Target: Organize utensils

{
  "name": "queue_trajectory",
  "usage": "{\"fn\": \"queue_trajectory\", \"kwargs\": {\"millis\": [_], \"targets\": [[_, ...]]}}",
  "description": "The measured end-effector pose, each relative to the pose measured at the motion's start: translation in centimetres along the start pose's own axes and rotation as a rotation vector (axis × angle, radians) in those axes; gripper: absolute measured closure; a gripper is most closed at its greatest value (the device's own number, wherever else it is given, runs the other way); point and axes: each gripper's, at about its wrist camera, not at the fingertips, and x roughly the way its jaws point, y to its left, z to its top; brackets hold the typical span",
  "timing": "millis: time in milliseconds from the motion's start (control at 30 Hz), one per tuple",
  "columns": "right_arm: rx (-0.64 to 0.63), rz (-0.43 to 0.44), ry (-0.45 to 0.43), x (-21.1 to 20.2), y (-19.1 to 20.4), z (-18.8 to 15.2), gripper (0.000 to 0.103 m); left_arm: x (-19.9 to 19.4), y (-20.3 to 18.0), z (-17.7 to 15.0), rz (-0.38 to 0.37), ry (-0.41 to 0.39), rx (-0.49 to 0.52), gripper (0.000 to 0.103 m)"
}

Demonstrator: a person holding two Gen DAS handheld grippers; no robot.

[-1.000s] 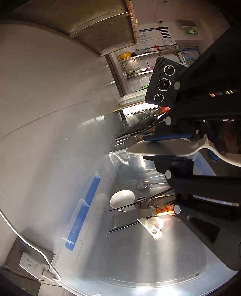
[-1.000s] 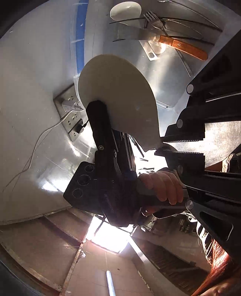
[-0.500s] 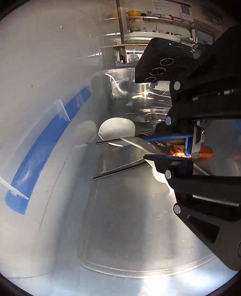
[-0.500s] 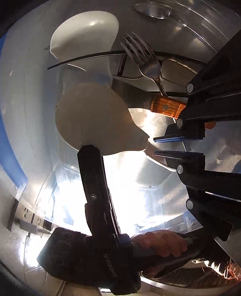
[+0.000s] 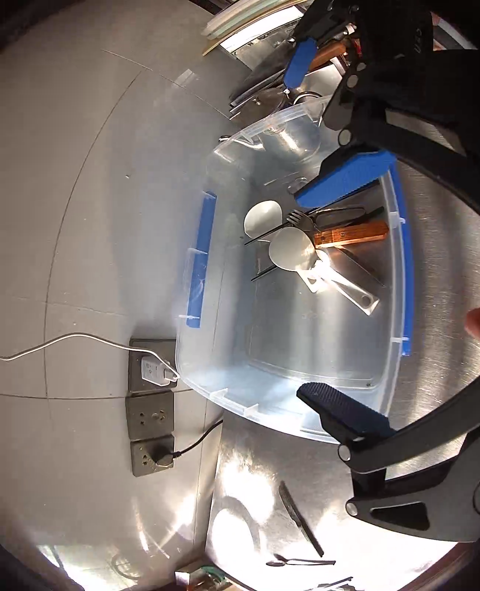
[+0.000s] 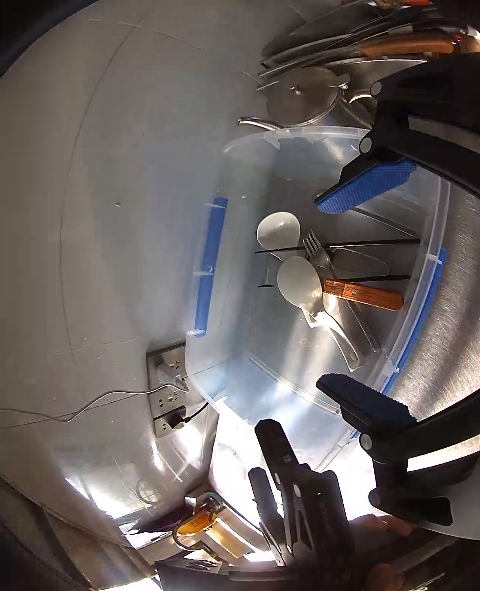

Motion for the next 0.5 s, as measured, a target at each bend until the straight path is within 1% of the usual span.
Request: {"fn": "queue_trajectory", "kwargs": {"millis": [33,67,133,233,300,367,500], "targets": [[0.010,-0.033,-0.014,-0.5,-0.2,-0.7,0.010,-0.9,-0.3,-0.9,0.013,-0.002,0.000,0.011],[0.017,-0.065,-0.019,-0.8,0.1,-1.4,0.005,-1.7,-0.4,-1.6,0.031,-0.005,0.004,0.008],[0.009,-0.117,-0.016,-1.1,0.6,-2.9,0.005,-2.9,-0.8,-3.0,0.088,-0.015,0.027,0.008],[-0.032,-0.142,0.009,-1.5,1.6,-5.3,0.005,-4.2,-1.4,-4.7,0.159,-0.019,0.063,0.008],[-0.033,-0.158,0.008,-1.9,1.8,-6.4,0.005,-4.9,-1.4,-6.1,0.176,-0.017,0.046,0.008],[-0.018,-0.183,-0.013,-2.7,1.6,-7.0,0.005,-5.4,-1.6,-7.0,0.196,-0.011,0.032,0.008],[0.049,-0.213,-0.078,-4.8,0.6,-8.2,0.005,-6.1,-1.9,-8.2,0.220,-0.013,-0.002,0.008]]}}
